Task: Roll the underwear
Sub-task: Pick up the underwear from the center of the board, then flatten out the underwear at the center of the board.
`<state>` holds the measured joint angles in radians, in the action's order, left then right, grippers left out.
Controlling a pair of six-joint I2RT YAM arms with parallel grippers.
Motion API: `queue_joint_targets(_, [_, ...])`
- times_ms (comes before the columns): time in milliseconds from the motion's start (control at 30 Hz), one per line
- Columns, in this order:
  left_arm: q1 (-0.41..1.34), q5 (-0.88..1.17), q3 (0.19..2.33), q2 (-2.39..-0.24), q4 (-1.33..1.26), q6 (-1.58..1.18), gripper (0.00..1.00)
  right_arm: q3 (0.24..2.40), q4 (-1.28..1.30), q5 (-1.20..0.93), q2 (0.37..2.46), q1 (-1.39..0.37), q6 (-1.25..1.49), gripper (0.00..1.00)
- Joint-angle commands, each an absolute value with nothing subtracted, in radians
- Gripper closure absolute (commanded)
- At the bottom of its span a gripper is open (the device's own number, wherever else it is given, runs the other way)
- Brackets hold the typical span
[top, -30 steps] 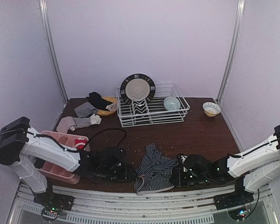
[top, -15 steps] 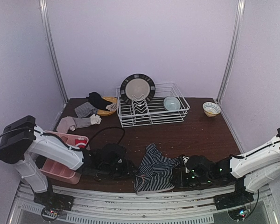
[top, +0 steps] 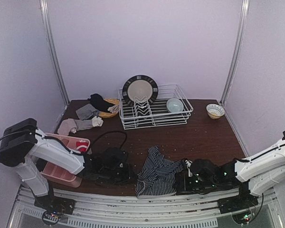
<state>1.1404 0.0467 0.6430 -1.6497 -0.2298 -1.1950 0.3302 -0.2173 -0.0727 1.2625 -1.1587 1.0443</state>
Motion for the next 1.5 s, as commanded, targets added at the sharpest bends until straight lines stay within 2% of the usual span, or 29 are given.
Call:
queue_joint_targets(0, [1.137,-0.071,0.671,-1.449,-0.109,-1.069,1.0,0.403,0.021,0.049,1.052,-1.164,0.956,1.0])
queue_joint_targets(133, [1.134,-0.232,0.832,-1.234,0.164,-0.899,1.0,0.652,0.361,0.15,0.87,-1.127,0.804,1.0])
queue_joint_targets(267, [1.134,-0.313,0.979,-1.126,0.291,-0.787,1.0,0.881,0.539,0.195,0.853,-1.095,0.68,1.0])
queue_joint_targets(333, [1.134,-0.332,1.007,-1.109,0.327,-0.769,1.0,0.914,0.577,0.217,0.857,-1.093,0.671,1.0])
queue_joint_targets(533, [1.13,-0.355,0.937,-1.084,0.331,-0.833,1.0,0.807,0.549,0.224,0.785,-1.046,0.739,1.0])
queue_joint_targets(700, [1.127,-0.404,1.132,-1.087,0.429,-0.738,1.0,0.952,0.626,0.258,0.778,-0.994,0.682,1.0])
queue_joint_targets(900, [1.101,-0.379,1.241,-1.22,0.427,-0.706,1.0,0.993,0.561,0.094,0.909,-0.836,0.67,1.0])
queue_joint_targets(1033, [0.975,-0.258,1.241,-1.294,0.344,-0.727,1.0,0.984,0.442,-0.062,1.019,-0.673,0.669,1.0])
queue_joint_targets(1167, [0.857,-0.137,1.347,-1.397,0.337,-0.713,1.0,1.082,0.404,-0.184,1.147,-0.538,0.641,1.0])
queue_joint_targets(1267, [0.844,-0.128,1.451,-1.449,0.381,-0.668,1.0,1.172,0.43,-0.204,1.198,-0.519,0.607,1.0])
queue_joint_targets(1367, [0.844,-0.102,1.368,-1.414,0.365,-0.694,1.0,1.139,0.435,-0.224,1.187,-0.518,0.607,1.0])
queue_joint_targets(1467, [0.854,-0.095,1.119,-1.328,0.26,-0.787,1.0,0.961,0.355,-0.233,1.123,-0.519,0.651,1.0])
